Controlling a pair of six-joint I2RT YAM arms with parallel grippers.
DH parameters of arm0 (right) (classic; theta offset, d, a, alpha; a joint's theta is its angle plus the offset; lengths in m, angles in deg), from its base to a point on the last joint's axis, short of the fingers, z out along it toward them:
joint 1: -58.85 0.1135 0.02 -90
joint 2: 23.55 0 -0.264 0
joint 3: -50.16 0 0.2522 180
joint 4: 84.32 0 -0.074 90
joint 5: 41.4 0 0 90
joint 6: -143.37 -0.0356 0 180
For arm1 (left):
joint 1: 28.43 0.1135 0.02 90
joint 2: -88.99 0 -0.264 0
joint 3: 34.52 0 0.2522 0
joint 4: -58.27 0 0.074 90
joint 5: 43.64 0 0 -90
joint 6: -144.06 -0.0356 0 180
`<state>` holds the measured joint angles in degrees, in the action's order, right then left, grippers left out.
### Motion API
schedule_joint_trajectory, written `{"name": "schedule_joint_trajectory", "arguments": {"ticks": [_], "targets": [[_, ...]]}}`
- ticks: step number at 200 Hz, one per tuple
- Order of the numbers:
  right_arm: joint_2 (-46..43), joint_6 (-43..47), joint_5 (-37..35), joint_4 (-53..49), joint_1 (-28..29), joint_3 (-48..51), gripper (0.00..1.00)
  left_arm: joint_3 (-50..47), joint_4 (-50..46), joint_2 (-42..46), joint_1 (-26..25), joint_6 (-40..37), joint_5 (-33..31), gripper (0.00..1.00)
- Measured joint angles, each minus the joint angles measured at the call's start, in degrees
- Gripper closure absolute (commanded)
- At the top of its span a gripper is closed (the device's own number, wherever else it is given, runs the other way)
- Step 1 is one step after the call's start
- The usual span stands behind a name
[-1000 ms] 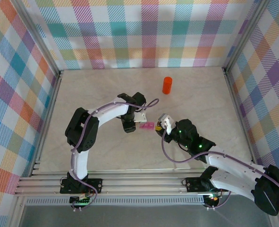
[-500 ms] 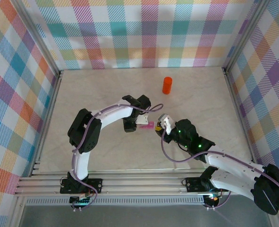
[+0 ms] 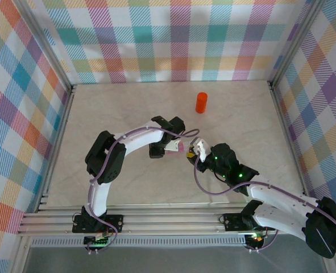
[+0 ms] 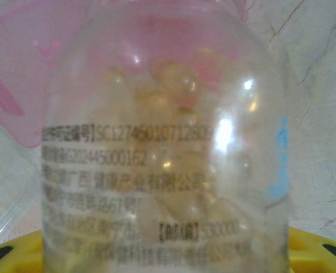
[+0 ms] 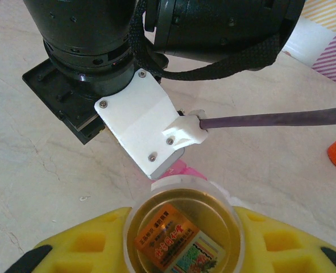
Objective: Sort the pills into containers
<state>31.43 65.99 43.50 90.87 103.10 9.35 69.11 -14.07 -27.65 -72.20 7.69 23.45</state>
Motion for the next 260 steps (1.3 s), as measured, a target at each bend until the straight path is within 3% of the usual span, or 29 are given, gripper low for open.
{"name": "schedule_joint_trajectory", "arguments": {"ticks": [260], "targets": [[1.9,-0.2,0.2,0.0,0.0,-0.1,0.69,-8.2,7.6,5.5,2.3,1.9,4.6,1.00]]}}
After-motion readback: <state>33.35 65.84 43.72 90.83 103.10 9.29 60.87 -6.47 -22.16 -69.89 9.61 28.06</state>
